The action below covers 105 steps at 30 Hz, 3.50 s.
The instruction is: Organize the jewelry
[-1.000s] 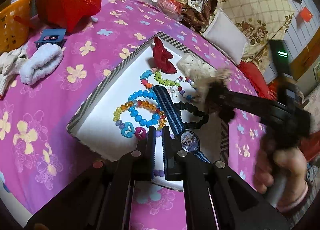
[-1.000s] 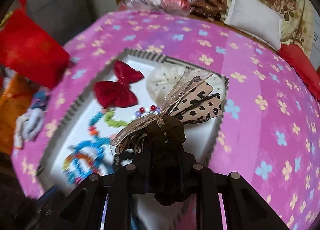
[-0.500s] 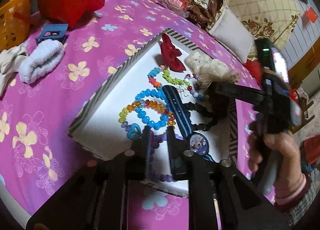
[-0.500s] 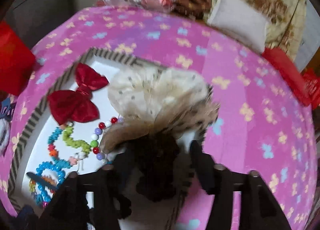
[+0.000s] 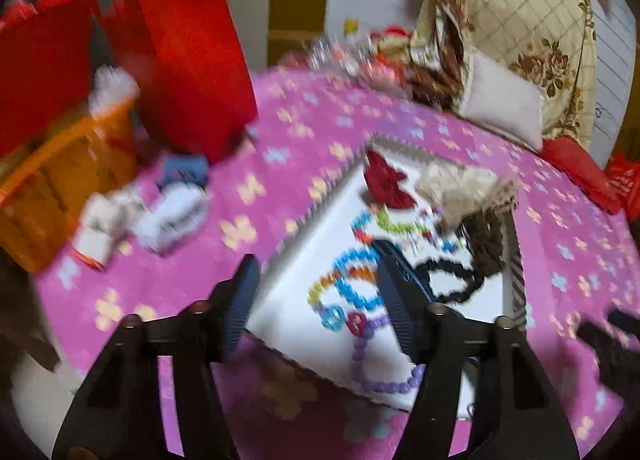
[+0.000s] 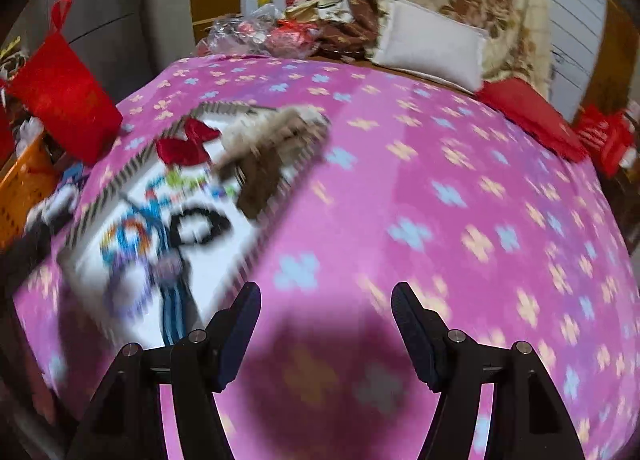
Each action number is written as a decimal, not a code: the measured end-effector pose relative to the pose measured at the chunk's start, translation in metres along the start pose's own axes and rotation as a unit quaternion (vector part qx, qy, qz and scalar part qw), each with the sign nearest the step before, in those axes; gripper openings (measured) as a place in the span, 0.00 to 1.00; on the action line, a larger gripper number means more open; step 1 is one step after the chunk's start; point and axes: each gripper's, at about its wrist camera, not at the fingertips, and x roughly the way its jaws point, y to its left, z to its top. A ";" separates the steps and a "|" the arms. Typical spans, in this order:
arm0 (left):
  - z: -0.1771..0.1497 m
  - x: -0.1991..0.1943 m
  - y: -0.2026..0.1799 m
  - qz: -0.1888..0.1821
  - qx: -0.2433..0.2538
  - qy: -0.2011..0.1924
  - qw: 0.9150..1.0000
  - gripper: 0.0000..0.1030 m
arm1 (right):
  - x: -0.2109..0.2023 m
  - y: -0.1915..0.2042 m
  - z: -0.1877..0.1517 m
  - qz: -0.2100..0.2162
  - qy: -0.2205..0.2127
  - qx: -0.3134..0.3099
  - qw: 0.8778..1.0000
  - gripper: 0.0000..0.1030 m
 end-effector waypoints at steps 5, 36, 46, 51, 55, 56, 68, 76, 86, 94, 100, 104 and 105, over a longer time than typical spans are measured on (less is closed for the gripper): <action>-0.010 -0.037 -0.015 0.052 0.011 -0.092 0.994 0.84 | -0.017 -0.029 -0.043 0.018 0.027 0.025 0.999 0.64; -0.080 -0.185 -0.090 -0.025 0.100 -0.002 0.995 0.85 | -0.094 -0.053 -0.114 -0.047 -0.026 0.020 0.998 0.64; -0.083 -0.184 -0.085 -0.026 0.086 0.018 0.996 0.85 | -0.097 -0.051 -0.119 -0.059 -0.020 0.014 0.998 0.64; -0.092 -0.174 -0.089 -0.002 0.094 0.038 0.995 0.85 | -0.100 -0.050 -0.121 -0.067 -0.025 0.013 0.997 0.64; -0.104 -0.162 -0.090 0.009 0.102 0.068 0.992 0.85 | -0.103 -0.052 -0.122 -0.071 -0.026 0.016 0.997 0.64; -0.107 -0.160 -0.090 0.007 0.101 0.074 0.992 0.85 | -0.104 -0.051 -0.123 -0.073 -0.026 0.016 0.997 0.64; -0.116 -0.161 -0.086 -0.015 0.101 0.090 0.991 0.85 | -0.113 -0.038 -0.125 -0.079 -0.037 0.002 0.996 0.64; -0.119 -0.159 -0.084 -0.018 0.102 0.098 0.990 0.85 | -0.119 -0.035 -0.125 -0.073 -0.045 0.003 0.996 0.65; -0.122 -0.156 -0.084 -0.026 0.101 0.105 0.989 0.85 | -0.117 -0.032 -0.126 -0.070 -0.041 0.004 0.997 0.65; -0.119 -0.156 -0.081 -0.026 0.099 0.100 0.990 0.85 | -0.114 -0.025 -0.122 -0.047 -0.026 0.018 0.998 0.65; -0.111 -0.149 -0.064 -0.022 0.119 0.088 0.989 0.85 | -0.114 0.007 -0.114 -0.050 -0.028 -0.010 0.998 0.65; -0.106 -0.142 -0.044 -0.009 0.127 0.077 0.989 0.85 | -0.110 0.025 -0.105 -0.039 -0.013 -0.014 0.999 0.65; -0.103 -0.139 -0.036 -0.007 0.124 0.077 0.989 0.85 | -0.109 0.029 -0.101 -0.036 -0.007 -0.012 0.999 0.65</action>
